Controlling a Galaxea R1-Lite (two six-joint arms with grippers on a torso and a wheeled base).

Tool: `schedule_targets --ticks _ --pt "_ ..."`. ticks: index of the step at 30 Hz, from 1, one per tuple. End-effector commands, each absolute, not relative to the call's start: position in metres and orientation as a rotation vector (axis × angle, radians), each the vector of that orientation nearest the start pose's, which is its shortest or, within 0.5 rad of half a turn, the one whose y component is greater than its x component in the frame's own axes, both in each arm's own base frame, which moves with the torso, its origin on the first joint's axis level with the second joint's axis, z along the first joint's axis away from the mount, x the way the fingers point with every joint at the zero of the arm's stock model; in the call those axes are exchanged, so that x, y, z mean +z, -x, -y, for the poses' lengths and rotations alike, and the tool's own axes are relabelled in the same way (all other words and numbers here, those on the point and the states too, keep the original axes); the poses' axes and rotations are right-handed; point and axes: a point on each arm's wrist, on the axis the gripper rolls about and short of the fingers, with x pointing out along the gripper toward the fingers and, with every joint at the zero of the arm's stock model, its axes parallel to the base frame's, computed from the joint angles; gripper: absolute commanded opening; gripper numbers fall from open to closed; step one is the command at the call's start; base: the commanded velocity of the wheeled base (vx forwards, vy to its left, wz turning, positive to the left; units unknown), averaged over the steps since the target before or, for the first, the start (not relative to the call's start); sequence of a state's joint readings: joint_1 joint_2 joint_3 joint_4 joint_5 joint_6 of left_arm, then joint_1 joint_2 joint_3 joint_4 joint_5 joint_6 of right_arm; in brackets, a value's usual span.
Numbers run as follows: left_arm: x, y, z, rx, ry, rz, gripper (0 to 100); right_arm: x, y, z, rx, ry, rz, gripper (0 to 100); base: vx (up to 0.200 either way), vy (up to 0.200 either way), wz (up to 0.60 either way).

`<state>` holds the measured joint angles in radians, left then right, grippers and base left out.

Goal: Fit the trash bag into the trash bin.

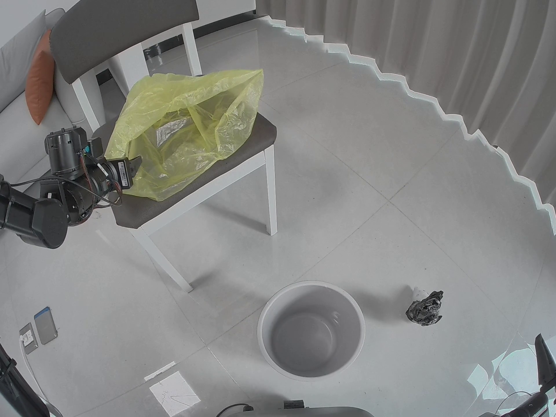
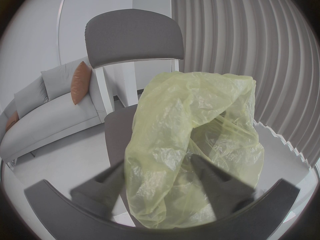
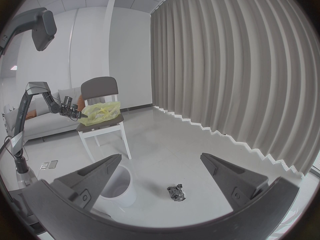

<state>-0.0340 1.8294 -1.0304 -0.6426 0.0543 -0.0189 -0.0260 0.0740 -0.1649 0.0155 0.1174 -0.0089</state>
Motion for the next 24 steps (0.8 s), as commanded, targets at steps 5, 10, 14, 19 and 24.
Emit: schedule_targets --ticks 5,10,14,19,24 --pt "0.199 -0.356 0.004 0.002 0.02 -0.161 0 0.124 0.031 -0.004 0.093 0.015 0.085 100 0.0 0.0 0.0" --pt "0.204 -0.355 0.004 -0.001 0.043 -0.143 0 0.129 0.033 -0.004 0.091 0.017 0.104 100 0.0 0.0 0.0" --pt "0.217 -0.345 0.013 -0.028 0.047 -0.1 0 0.143 0.037 -0.004 0.086 0.014 0.136 100 0.0 0.0 0.0" --pt "0.246 -0.322 0.041 -0.121 0.042 -0.015 0 0.165 0.034 -0.004 0.092 0.013 0.138 100 0.0 0.0 0.0" --pt "0.287 -0.271 0.086 -0.374 0.013 0.073 0 0.197 0.024 -0.004 0.124 0.015 0.127 100 0.0 0.0 0.0"
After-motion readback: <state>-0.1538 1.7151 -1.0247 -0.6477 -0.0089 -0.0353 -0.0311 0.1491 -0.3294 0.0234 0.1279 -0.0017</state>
